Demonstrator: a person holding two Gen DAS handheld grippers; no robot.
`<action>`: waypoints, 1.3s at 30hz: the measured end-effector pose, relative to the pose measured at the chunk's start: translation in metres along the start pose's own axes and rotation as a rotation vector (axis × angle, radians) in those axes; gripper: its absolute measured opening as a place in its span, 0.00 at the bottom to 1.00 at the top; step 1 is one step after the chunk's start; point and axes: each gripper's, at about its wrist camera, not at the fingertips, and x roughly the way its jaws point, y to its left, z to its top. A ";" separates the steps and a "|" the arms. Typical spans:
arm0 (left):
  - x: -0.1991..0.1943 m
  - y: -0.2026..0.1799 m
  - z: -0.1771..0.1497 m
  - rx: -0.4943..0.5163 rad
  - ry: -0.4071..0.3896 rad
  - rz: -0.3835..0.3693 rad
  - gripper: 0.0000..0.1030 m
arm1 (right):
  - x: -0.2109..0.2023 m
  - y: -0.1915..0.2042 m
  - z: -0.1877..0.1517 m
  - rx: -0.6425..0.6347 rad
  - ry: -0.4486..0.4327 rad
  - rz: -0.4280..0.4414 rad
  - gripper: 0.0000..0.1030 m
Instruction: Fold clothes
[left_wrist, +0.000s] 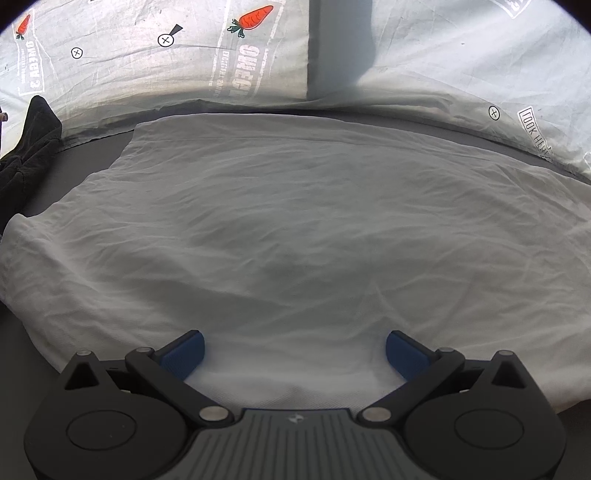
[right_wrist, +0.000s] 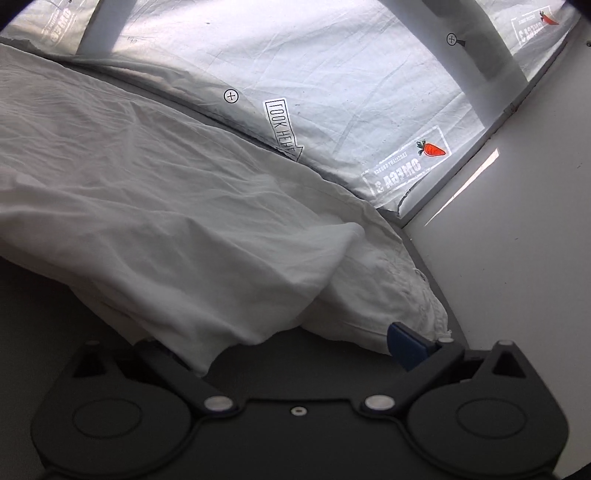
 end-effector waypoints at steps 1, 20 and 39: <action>-0.002 0.001 -0.001 -0.011 0.006 0.001 1.00 | -0.005 -0.003 0.000 0.016 0.003 0.016 1.00; -0.067 0.117 -0.028 -0.351 -0.060 0.160 0.95 | -0.039 -0.015 0.021 0.199 -0.040 0.114 1.00; -0.032 0.149 -0.009 -0.341 -0.049 0.376 0.97 | -0.027 -0.005 0.019 0.193 0.000 0.123 1.00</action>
